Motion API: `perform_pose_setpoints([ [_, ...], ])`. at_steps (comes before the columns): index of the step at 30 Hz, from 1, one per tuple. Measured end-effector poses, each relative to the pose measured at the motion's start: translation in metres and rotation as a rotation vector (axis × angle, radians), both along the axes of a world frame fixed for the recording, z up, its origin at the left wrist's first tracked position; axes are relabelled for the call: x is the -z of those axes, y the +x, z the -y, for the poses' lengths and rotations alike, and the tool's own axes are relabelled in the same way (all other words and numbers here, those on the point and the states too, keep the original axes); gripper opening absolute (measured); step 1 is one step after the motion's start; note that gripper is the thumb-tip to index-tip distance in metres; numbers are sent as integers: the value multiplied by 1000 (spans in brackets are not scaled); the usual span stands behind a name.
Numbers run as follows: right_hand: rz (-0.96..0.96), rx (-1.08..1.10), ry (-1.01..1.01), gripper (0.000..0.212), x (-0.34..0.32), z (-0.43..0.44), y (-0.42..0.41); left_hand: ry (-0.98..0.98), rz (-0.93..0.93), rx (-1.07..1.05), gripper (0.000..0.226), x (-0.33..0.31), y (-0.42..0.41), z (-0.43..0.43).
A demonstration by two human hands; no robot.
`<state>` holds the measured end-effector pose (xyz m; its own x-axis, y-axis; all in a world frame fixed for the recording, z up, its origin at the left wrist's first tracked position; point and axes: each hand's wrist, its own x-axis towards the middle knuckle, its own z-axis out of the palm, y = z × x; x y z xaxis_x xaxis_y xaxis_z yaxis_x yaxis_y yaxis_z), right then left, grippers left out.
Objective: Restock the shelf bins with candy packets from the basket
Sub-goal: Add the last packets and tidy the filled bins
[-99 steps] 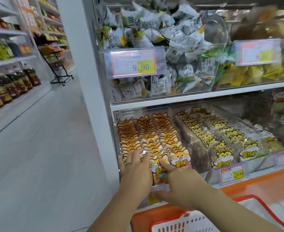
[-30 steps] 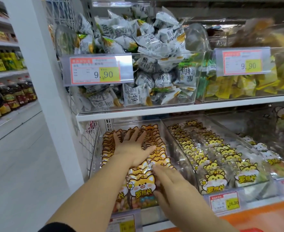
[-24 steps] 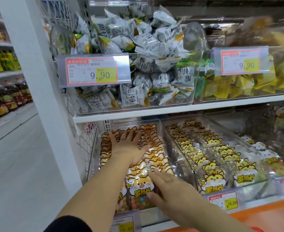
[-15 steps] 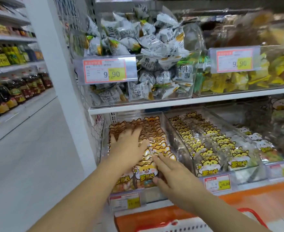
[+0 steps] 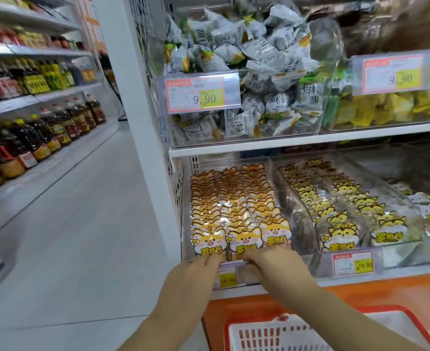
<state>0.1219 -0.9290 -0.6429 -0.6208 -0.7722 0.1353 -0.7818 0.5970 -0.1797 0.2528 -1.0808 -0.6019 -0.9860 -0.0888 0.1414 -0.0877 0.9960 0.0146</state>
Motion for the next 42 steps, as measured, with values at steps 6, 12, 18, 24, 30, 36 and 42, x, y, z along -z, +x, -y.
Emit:
perform_pose_setpoints([
  [6, 32, -36, -40, 22, -16, -1, 11, -104, 61, -76, 48, -11, -4, -6],
  [12, -44, 181, -494, 24, -67, -91, -12, 11, -242, 179, 51, -19, -46, -62],
  [18, 185, 486, -510, 43, -53, -149, -66, -108, -244, 341, 72, -12, -112, -131],
  [24, 205, 478, -460, 43, -48, -139, -76, -131, -198, 300, 62, 5, -141, -133],
  [30, 130, 379, -214, 49, -43, -130, -75, -104, -259, 320, 40, 7, -138, -122],
  [36, 254, 297, -175, 39, -75, -142, -90, 49, -166, 239, 38, -25, -141, -119],
  [42, -107, 267, -73, 34, -71, -142, -103, 173, -16, 73, 42, -46, -185, -108],
])
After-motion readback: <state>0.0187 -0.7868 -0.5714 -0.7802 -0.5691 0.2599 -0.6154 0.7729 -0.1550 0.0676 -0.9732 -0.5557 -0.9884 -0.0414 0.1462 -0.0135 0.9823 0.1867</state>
